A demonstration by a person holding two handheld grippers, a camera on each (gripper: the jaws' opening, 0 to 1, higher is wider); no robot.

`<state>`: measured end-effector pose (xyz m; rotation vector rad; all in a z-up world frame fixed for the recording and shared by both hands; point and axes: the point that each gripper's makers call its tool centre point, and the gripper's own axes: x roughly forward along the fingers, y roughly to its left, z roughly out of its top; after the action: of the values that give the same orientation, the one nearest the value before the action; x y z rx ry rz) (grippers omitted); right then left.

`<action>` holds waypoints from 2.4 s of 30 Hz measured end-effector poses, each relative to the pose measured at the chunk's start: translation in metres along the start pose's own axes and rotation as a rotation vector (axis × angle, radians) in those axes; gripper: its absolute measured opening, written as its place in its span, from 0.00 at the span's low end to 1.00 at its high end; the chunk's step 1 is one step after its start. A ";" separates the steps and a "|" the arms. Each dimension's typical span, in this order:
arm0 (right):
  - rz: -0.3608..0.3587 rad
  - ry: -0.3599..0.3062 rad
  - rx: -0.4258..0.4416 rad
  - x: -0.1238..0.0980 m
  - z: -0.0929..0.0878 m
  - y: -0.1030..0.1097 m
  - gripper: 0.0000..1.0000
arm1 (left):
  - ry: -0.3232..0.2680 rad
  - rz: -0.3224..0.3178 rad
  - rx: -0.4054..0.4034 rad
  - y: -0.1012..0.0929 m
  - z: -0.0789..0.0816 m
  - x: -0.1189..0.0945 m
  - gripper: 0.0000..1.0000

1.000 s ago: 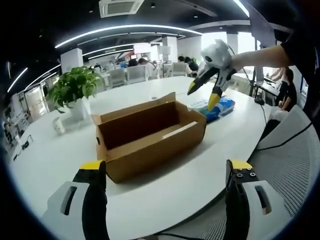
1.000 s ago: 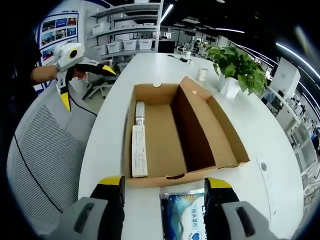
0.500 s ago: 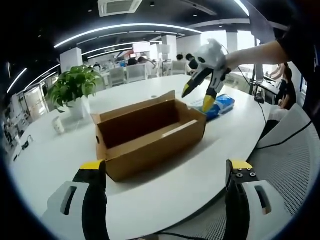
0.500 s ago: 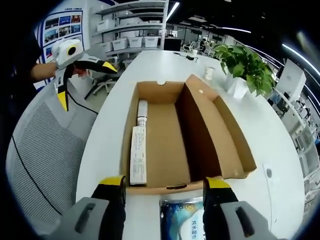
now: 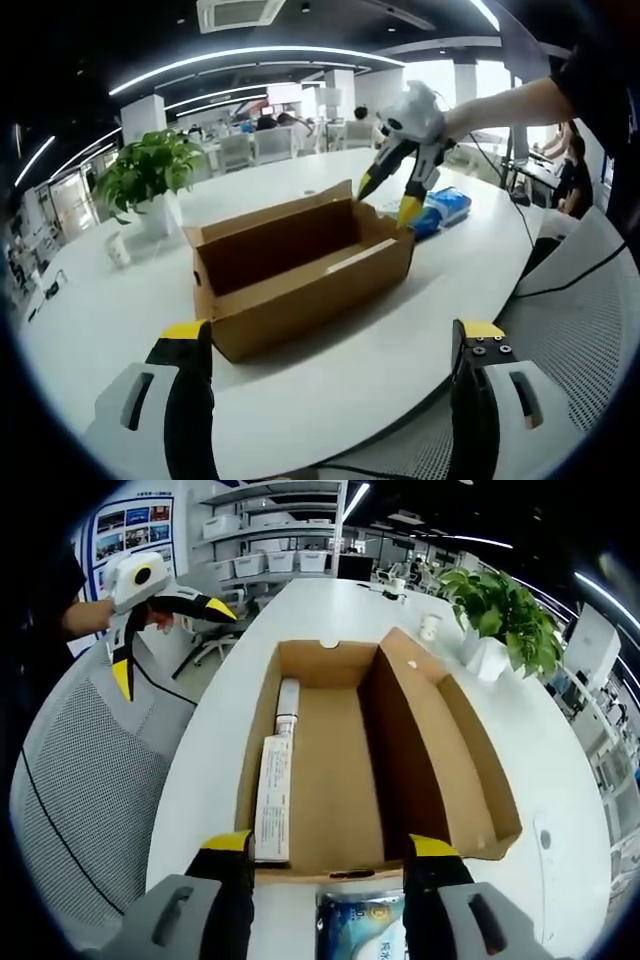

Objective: Operate the shoe box by opening the lid, removing the specified soft item, and placing it in the target area until the item is outside and the box remains undamaged.

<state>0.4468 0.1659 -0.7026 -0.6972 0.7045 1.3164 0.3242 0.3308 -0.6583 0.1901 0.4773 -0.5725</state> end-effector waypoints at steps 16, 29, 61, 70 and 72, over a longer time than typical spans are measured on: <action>0.112 0.067 -0.085 0.027 -0.003 0.012 0.52 | 0.000 0.011 -0.004 0.004 -0.001 0.000 0.99; 0.094 0.095 -0.096 0.027 -0.008 0.003 0.52 | -0.003 0.018 -0.010 0.006 0.000 0.000 0.99; 0.134 0.066 -0.090 0.052 0.008 0.018 0.44 | -0.006 0.022 -0.015 0.007 0.000 0.000 0.98; 0.133 0.053 -0.098 0.059 0.014 0.023 0.37 | -0.005 0.023 -0.013 0.006 0.000 0.000 0.98; 0.130 0.051 -0.098 0.060 0.015 0.023 0.36 | -0.003 0.022 -0.012 0.006 -0.001 0.000 0.98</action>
<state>0.4316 0.2172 -0.7423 -0.7762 0.7406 1.4645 0.3271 0.3364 -0.6589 0.1831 0.4753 -0.5488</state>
